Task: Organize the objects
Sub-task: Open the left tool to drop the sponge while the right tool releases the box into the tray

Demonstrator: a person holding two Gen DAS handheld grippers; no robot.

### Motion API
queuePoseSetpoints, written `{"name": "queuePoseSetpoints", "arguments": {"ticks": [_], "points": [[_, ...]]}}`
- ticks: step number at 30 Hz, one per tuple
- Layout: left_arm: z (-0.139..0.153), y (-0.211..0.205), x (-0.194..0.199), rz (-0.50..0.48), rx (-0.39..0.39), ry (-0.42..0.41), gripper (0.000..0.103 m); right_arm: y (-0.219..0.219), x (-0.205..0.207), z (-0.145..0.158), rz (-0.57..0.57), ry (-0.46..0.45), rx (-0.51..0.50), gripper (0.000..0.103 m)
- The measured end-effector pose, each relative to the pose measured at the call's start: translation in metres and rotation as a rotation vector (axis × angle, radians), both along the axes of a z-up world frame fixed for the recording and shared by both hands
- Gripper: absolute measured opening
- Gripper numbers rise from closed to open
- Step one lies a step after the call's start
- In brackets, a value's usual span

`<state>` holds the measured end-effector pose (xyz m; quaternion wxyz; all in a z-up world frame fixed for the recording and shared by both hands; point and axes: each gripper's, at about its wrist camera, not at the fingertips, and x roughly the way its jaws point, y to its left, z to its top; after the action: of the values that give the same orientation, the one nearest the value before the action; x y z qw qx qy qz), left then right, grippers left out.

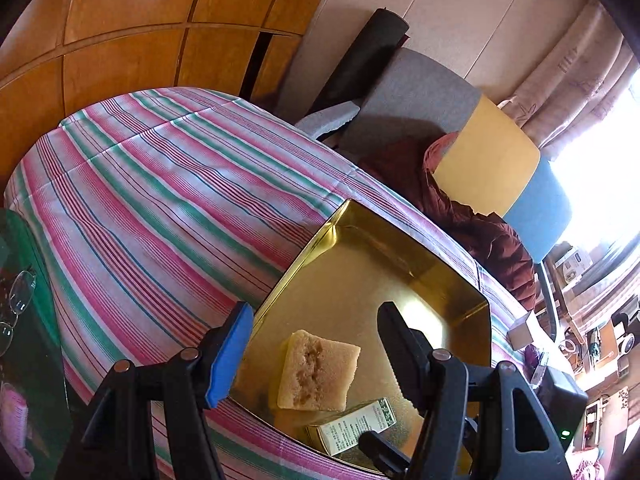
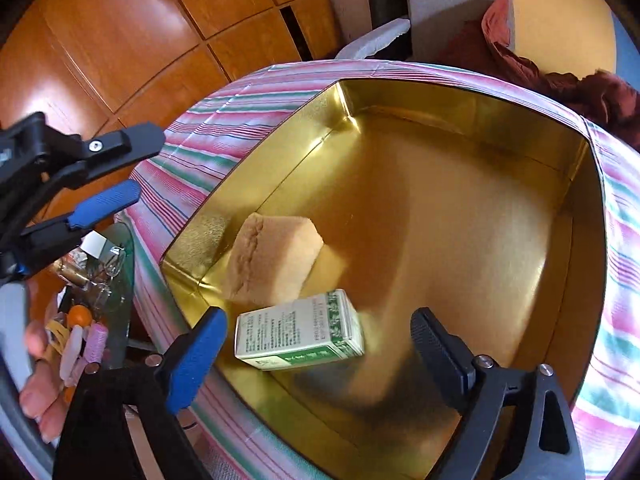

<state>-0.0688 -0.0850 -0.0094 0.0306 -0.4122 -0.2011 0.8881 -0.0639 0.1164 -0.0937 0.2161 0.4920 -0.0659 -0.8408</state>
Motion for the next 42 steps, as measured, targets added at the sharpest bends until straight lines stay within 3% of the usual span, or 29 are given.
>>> {"name": "queuePoseSetpoints", "arguments": {"ticks": [9, 16, 29, 35, 37, 42], "points": [[-0.004, 0.019, 0.0, -0.052, 0.001, -0.012, 0.065, 0.038, 0.027, 0.03, -0.075, 0.089, -0.048, 0.094], [-0.003, 0.048, 0.006, -0.133, -0.02, -0.004, 0.065, 0.068, 0.039, 0.042, -0.14, 0.114, -0.008, 0.095], [-0.007, 0.129, 0.033, -0.423, -0.049, 0.032, 0.066, 0.169, 0.076, 0.032, -0.303, 0.073, 0.138, 0.095], [-0.01, 0.169, 0.055, -0.568, -0.045, 0.055, 0.07, 0.244, 0.105, 0.027, -0.461, 0.025, 0.204, 0.095], [-0.01, 0.181, 0.064, -0.614, -0.039, 0.067, 0.076, 0.273, 0.115, 0.026, -0.542, 0.004, 0.226, 0.095], [-0.011, 0.206, 0.081, -0.703, -0.029, 0.075, 0.076, 0.349, 0.143, 0.023, -0.779, -0.054, 0.279, 0.095]]}}
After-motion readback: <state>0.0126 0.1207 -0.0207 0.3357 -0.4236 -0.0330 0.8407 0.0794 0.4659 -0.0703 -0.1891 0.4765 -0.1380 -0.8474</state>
